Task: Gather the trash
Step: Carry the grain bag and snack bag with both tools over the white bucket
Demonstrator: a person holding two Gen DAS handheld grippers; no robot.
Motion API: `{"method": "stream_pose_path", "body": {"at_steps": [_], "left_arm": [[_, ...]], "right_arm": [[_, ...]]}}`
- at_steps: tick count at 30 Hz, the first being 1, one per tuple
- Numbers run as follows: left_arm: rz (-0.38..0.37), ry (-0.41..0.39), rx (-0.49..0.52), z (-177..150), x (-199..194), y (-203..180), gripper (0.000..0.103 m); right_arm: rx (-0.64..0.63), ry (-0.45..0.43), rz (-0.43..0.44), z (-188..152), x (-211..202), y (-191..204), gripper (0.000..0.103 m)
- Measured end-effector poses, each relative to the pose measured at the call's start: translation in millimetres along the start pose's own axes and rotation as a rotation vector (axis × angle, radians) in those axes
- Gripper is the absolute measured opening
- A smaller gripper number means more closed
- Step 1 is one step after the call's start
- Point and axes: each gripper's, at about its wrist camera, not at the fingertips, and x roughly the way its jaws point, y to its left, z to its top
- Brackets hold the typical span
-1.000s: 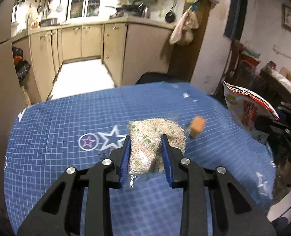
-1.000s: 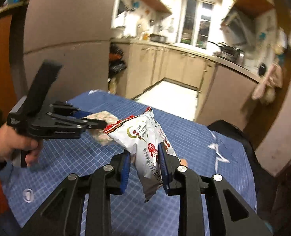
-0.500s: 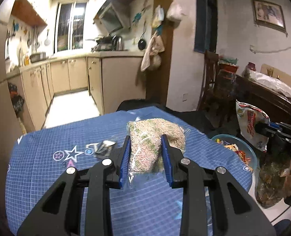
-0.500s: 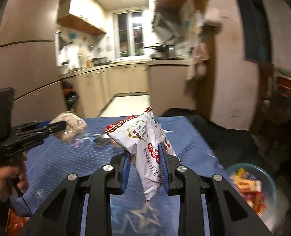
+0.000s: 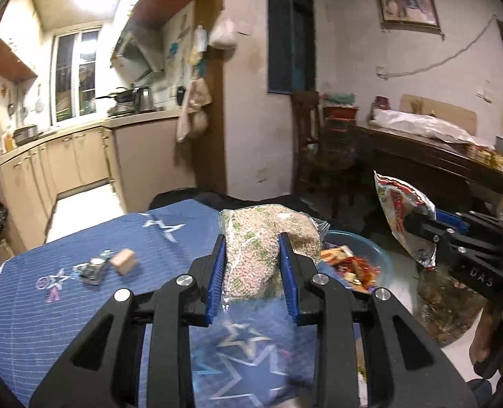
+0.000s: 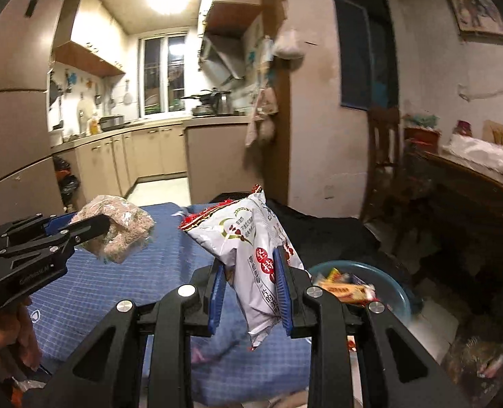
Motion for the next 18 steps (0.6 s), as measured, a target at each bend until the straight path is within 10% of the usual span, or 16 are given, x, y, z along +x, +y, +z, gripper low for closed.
{"method": "stream_pose_path", "body": {"at_steps": [18], "left_arm": [[-0.183, 0.126, 0.111, -38.5, 46.9, -130.5, 0.029]], "right_arm": [[0.214, 0.152, -0.1, -101.6, -46.7, -149.8, 0.028]]}}
